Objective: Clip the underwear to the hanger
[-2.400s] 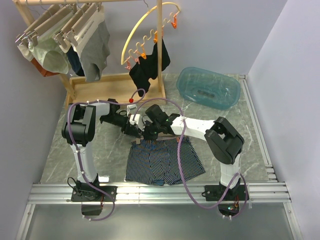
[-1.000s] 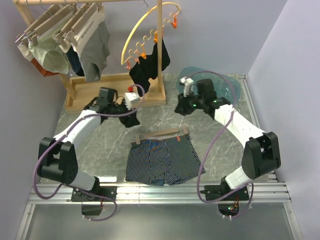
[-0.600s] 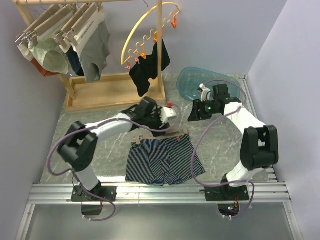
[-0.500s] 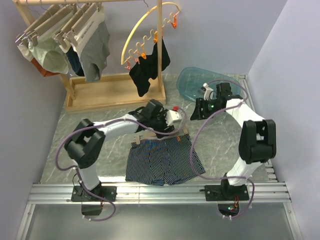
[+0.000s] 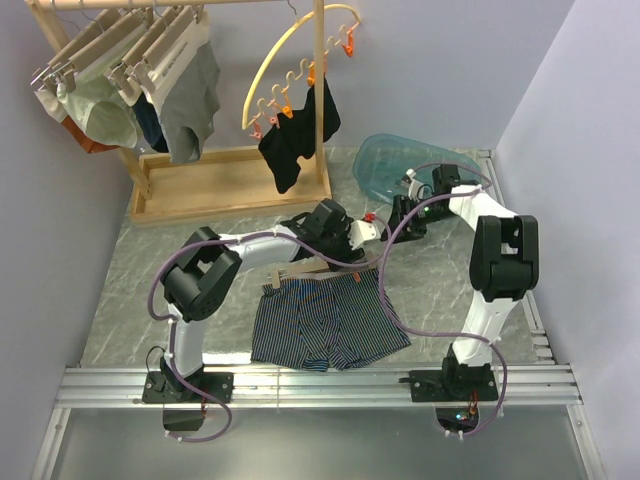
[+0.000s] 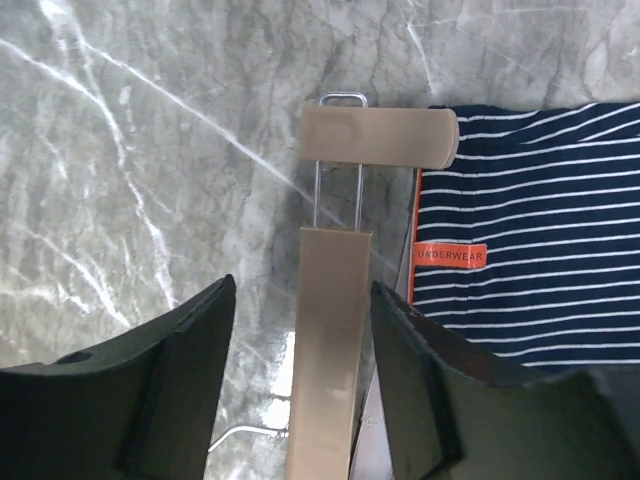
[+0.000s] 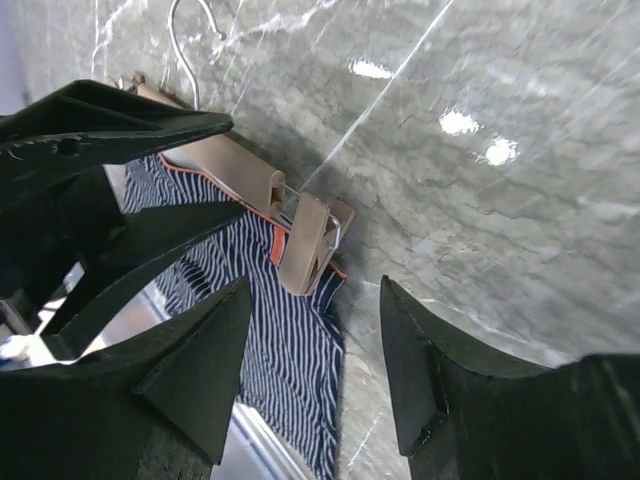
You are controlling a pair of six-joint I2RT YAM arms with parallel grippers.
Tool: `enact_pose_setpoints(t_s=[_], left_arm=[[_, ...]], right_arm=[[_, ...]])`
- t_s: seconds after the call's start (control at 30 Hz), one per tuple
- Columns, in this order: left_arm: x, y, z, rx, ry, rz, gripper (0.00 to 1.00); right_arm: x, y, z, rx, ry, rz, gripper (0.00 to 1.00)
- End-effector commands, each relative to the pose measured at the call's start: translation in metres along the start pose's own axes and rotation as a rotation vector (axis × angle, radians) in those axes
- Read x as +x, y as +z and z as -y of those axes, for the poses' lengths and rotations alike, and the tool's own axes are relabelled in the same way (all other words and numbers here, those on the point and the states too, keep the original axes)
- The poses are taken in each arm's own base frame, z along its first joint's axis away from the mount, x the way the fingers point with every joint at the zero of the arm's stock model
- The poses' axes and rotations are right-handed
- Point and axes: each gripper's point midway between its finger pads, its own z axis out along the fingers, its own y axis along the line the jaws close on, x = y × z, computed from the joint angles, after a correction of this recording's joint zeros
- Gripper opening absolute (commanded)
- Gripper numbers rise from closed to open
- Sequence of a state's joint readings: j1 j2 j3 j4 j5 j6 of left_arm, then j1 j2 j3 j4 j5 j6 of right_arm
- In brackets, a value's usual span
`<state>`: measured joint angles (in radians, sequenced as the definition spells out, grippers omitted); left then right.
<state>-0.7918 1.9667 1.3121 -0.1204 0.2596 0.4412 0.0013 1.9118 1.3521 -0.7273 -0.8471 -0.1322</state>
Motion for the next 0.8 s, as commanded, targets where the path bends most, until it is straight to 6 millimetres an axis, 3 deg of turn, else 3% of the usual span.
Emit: enact_pose_setpoints(t_s=[0.0, 0.27, 0.5, 0.67, 0.77], left_arm=[[-0.016, 0.005, -0.005, -0.006, 0.030, 0.029, 0.60], [-0.009, 0.013, 0.007, 0.040, 0.014, 0.012, 0.57], [-0.009, 0.013, 0.013, 0.044, 0.002, 0.027, 0.31], [-0.011, 0.009, 0.012, 0.027, 0.001, 0.041, 0.21], [-0.014, 0.006, 0.010, 0.009, 0.004, 0.055, 0.18]], right_arm=[[-0.001, 0.001, -0.012, -0.072, 0.010, -0.019, 0.61], [0.014, 0.016, -0.006, -0.089, 0.060, -0.059, 0.58], [0.019, 0.029, 0.002, -0.094, 0.085, -0.075, 0.53], [0.017, 0.032, 0.000, -0.115, 0.093, -0.067, 0.55], [0.015, 0.036, -0.002, -0.136, 0.095, -0.066, 0.47]])
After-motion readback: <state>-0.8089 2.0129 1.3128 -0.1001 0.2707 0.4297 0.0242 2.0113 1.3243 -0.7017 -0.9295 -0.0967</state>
